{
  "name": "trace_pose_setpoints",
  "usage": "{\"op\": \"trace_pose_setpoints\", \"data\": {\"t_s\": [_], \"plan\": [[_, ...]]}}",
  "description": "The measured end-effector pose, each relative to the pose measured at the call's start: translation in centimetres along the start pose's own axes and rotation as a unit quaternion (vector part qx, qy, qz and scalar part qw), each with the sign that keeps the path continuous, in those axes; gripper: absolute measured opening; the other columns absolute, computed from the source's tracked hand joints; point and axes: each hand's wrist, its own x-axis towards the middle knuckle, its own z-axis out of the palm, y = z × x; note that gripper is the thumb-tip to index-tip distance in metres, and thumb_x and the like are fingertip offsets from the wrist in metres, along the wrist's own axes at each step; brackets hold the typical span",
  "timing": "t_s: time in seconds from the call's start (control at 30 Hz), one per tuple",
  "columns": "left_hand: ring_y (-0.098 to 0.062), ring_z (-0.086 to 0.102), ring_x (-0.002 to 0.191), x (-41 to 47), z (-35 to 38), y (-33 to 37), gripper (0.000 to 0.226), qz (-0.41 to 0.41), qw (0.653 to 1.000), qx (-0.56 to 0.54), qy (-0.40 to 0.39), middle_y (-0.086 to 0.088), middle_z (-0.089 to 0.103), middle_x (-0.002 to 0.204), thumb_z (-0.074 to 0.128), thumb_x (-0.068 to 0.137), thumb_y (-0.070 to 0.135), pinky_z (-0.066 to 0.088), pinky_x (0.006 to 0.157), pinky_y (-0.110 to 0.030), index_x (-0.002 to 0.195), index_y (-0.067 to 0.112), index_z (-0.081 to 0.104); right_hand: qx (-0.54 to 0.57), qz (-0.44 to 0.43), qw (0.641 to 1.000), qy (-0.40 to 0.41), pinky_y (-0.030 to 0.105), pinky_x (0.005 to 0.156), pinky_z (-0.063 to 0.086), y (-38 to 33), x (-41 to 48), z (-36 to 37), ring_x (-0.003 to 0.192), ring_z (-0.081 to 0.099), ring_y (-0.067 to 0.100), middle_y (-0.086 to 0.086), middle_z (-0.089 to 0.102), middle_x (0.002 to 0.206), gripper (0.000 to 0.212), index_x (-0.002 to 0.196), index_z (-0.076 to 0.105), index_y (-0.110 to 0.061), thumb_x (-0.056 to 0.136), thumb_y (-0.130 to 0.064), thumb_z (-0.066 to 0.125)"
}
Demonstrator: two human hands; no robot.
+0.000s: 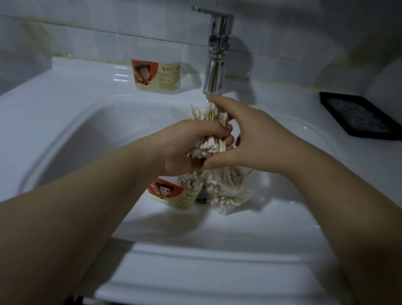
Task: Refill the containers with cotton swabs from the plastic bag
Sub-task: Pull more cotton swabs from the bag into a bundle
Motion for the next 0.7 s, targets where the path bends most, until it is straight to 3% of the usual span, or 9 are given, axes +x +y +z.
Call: {"op": "trace_pose_setpoints", "data": {"t_s": [0.17, 0.27, 0.33, 0.37, 0.43, 0.5, 0.53, 0.6, 0.7], "plan": [[-0.017, 0.072, 0.082, -0.2, 0.4, -0.1, 0.015, -0.001, 1.0, -0.028, -0.013, -0.006, 0.073, 0.091, 0.056, 0.099, 0.012, 0.061, 0.076, -0.032, 0.103, 0.01, 0.07, -0.03, 0.0, 0.999, 0.021, 0.031, 0.078, 0.055, -0.3, 0.1, -0.3, 0.075, 0.061, -0.007, -0.016, 0.068, 0.106, 0.08, 0.126, 0.062, -0.032, 0.056, -0.054, 0.094], [-0.01, 0.067, 0.068, -0.2, 0.6, 0.0, 0.013, -0.005, 1.0, -0.015, 0.009, 0.002, 0.067, 0.076, 0.058, 0.099, 0.018, 0.058, 0.065, -0.025, 0.092, 0.015, 0.068, -0.014, 0.0, 1.0, 0.01, 0.021, 0.078, 0.052, -0.3, -0.1, -0.4, 0.08, 0.057, -0.019, -0.022, 0.061, 0.122, 0.096, 0.144, 0.05, -0.037, 0.059, -0.055, 0.093], [-0.007, 0.06, 0.062, -0.2, 0.5, 0.1, 0.011, 0.003, 0.999, -0.027, 0.04, 0.006, 0.06, 0.07, 0.059, 0.099, 0.02, 0.053, 0.059, -0.022, 0.09, 0.018, 0.064, 0.006, 0.009, 1.0, 0.005, 0.017, 0.078, 0.05, -0.2, -0.2, -0.5, 0.089, 0.061, -0.015, -0.022, 0.056, 0.13, 0.103, 0.151, 0.041, -0.04, 0.062, -0.056, 0.09], [-0.008, 0.059, 0.062, -0.1, 0.3, 0.2, 0.01, 0.017, 0.997, -0.043, 0.058, 0.005, 0.058, 0.07, 0.059, 0.099, 0.019, 0.053, 0.059, -0.022, 0.091, 0.017, 0.063, 0.02, 0.019, 1.0, 0.014, 0.02, 0.077, 0.052, -0.1, -0.2, -0.7, 0.089, 0.065, -0.008, -0.021, 0.058, 0.127, 0.093, 0.147, 0.045, -0.039, 0.066, -0.056, 0.088], [-0.011, 0.059, 0.064, 0.2, -0.1, 0.4, 0.013, 0.053, 0.993, -0.068, 0.081, 0.002, 0.059, 0.071, 0.059, 0.1, 0.016, 0.056, 0.063, -0.025, 0.088, 0.014, 0.061, 0.035, 0.044, 0.998, 0.034, 0.025, 0.065, 0.055, -0.1, -0.4, -1.3, 0.074, 0.071, 0.003, -0.012, 0.068, 0.105, 0.05, 0.122, 0.063, -0.032, 0.078, -0.049, 0.081], [-0.011, 0.063, 0.067, 0.4, -0.3, 0.3, 0.017, 0.074, 0.991, -0.07, 0.081, 0.0, 0.061, 0.074, 0.059, 0.101, 0.016, 0.059, 0.07, -0.026, 0.084, 0.013, 0.061, 0.014, 0.078, 0.997, 0.015, 0.025, 0.055, 0.052, 0.3, -0.4, -1.7, 0.055, 0.067, 0.002, -0.004, 0.073, 0.075, 0.009, 0.093, 0.071, -0.024, 0.089, -0.031, 0.073], [-0.012, 0.064, 0.069, 0.6, -0.3, 0.1, 0.018, 0.079, 0.992, -0.065, 0.076, 0.0, 0.061, 0.076, 0.058, 0.101, 0.015, 0.06, 0.073, -0.027, 0.084, 0.013, 0.061, -0.008, 0.092, 0.996, -0.013, 0.024, 0.055, 0.052, 0.4, -0.4, -1.6, 0.051, 0.066, 0.001, -0.006, 0.073, 0.068, 0.004, 0.087, 0.073, -0.024, 0.089, -0.024, 0.07], [-0.013, 0.066, 0.074, 0.8, -0.4, -0.2, 0.015, 0.089, 0.992, -0.055, 0.07, -0.001, 0.063, 0.079, 0.059, 0.1, 0.013, 0.06, 0.079, -0.03, 0.085, 0.013, 0.061, -0.055, 0.105, 0.99, -0.082, 0.023, 0.062, 0.056, 0.5, -0.4, -1.0, 0.059, 0.069, 0.002, -0.012, 0.073, 0.069, 0.014, 0.09, 0.078, -0.028, 0.086, -0.019, 0.068], [-0.015, 0.068, 0.081, 0.9, -0.3, -0.4, 0.011, 0.11, 0.991, -0.044, 0.067, -0.002, 0.066, 0.083, 0.06, 0.099, 0.011, 0.06, 0.089, -0.037, 0.089, 0.013, 0.063, -0.136, 0.109, 0.972, -0.158, 0.027, 0.082, 0.057, 0.6, -0.1, 0.1, 0.088, 0.07, 0.008, -0.01, 0.076, 0.099, 0.027, 0.11, 0.078, -0.029, 0.085, -0.022, 0.07]]}}
